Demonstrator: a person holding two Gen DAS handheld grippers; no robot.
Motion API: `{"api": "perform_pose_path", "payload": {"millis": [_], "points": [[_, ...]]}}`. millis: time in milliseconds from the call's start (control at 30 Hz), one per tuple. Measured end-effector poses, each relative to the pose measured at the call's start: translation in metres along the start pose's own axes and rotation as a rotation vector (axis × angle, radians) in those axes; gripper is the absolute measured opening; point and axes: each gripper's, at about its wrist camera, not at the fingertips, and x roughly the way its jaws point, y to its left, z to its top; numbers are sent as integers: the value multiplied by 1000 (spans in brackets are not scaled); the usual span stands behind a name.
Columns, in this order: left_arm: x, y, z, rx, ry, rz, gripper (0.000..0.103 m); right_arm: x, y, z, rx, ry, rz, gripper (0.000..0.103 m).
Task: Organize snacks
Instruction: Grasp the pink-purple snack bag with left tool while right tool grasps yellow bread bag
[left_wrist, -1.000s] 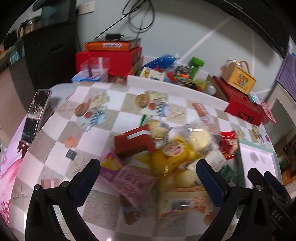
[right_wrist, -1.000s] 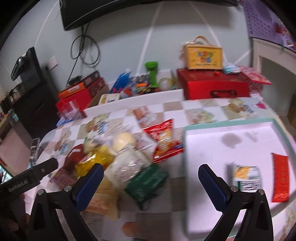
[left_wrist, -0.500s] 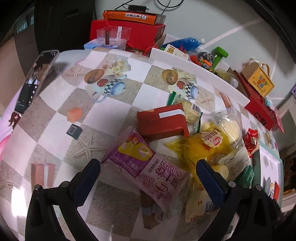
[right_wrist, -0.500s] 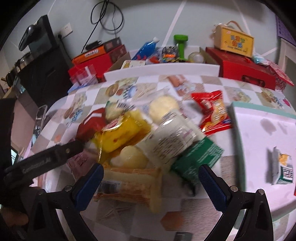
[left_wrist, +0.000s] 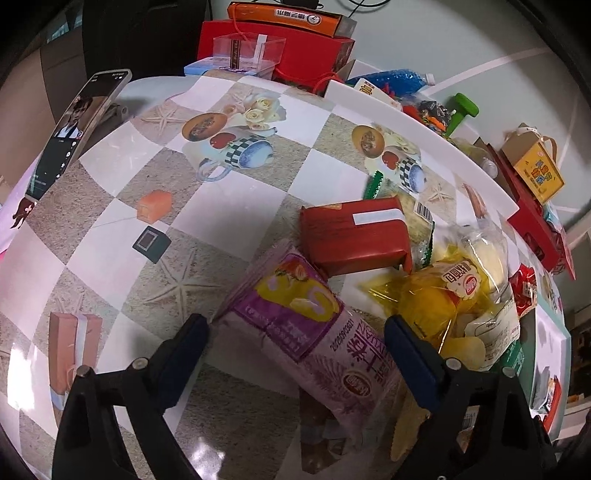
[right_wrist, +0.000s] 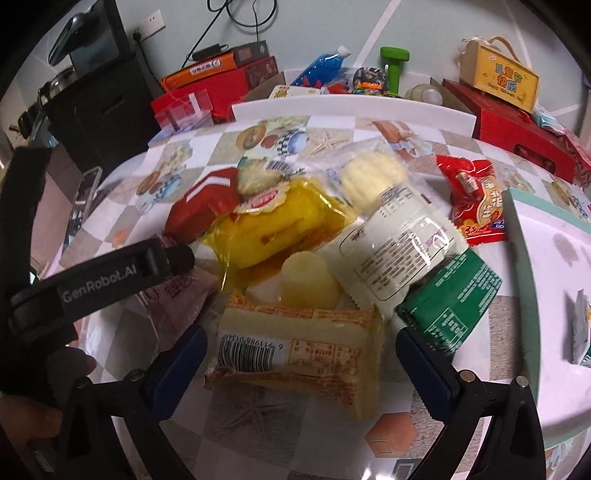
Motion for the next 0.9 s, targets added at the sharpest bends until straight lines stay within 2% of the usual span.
{"api": "perform_pose_path", "payload": {"millis": [133,200,267,533,600,667,767,900], "points": [[-1,-1,-2,22,-4,7,93,3,-5,-2,15,11,6,103],[-2,2,-1,19,-6,5,89,3,-8,-2,18,11,0,103],[-5,5,-1,14,-10,2,80,3,-10,-3,21,15,-1,103],[-5,8,-2,18,-16,16,70,3,-13,-5,35,24,0,103],[-5,6,-2,27,-17,11,65,2,-13,-5,40,23,16,98],[-5,3,-3,33,-19,4,60,1,-13,-5,48,22,42,88],[-6,1,-4,39,-21,-10,52,-2,-10,-5,35,12,40,84],[-8,-1,-4,48,-27,-15,50,-6,-9,-4,33,-3,47,77]]}}
